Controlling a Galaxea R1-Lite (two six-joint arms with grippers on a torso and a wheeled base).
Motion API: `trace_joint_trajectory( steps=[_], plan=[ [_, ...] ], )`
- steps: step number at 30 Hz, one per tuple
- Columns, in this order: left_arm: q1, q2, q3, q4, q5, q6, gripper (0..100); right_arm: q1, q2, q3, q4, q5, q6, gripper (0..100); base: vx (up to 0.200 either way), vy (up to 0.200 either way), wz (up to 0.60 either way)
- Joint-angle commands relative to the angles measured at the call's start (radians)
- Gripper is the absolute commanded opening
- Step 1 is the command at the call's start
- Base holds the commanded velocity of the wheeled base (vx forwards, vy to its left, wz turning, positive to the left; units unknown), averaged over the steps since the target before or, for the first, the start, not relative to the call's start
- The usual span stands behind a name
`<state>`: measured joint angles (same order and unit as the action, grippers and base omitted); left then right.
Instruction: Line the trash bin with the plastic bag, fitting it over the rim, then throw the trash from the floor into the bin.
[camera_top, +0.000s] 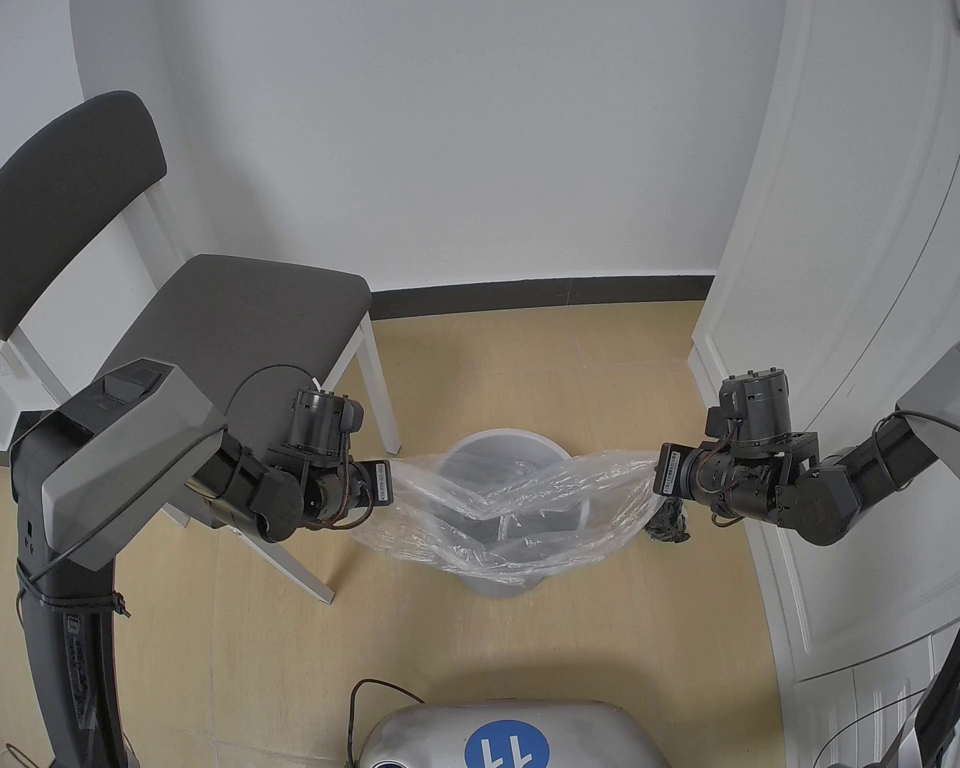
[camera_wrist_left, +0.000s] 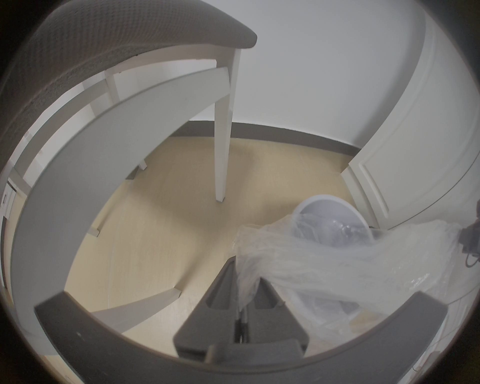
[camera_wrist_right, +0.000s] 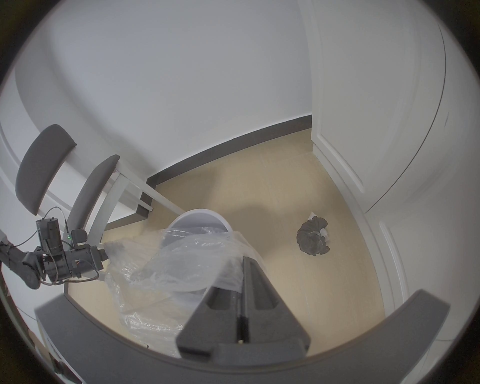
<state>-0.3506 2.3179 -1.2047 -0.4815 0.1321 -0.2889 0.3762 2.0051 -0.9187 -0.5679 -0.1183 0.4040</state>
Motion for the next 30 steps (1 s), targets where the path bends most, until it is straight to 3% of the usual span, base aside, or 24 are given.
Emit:
trace_joint_trajectory(
  steps=[1, 6, 20, 26, 30],
  plan=[
    [-0.004, -0.018, 0.002, 0.021, 0.000, 0.002, 0, 0.007, -0.002, 0.003, 0.005, -0.001, -0.004, 0, 0.000, 0.000, 0.00],
    [-0.005, -0.022, 0.005, 0.075, 0.000, 0.025, 0, 0.010, -0.003, 0.029, 0.026, 0.000, -0.057, 0, 0.000, 0.000, 0.00],
    [-0.018, 0.026, 0.011, 0.093, 0.000, 0.047, 0, 0.035, 0.121, 0.023, 0.034, -0.001, -0.087, 0, 0.000, 0.000, 0.00],
    [-0.022, 0.069, -0.023, 0.095, 0.001, 0.042, 0, 0.033, 0.188, -0.019, 0.019, -0.017, -0.070, 0, 0.000, 0.000, 0.00],
    [-0.022, 0.104, -0.062, 0.089, 0.024, 0.031, 0, 0.035, 0.242, -0.072, 0.010, -0.066, -0.025, 0, 0.000, 0.000, 0.00]
  ],
)
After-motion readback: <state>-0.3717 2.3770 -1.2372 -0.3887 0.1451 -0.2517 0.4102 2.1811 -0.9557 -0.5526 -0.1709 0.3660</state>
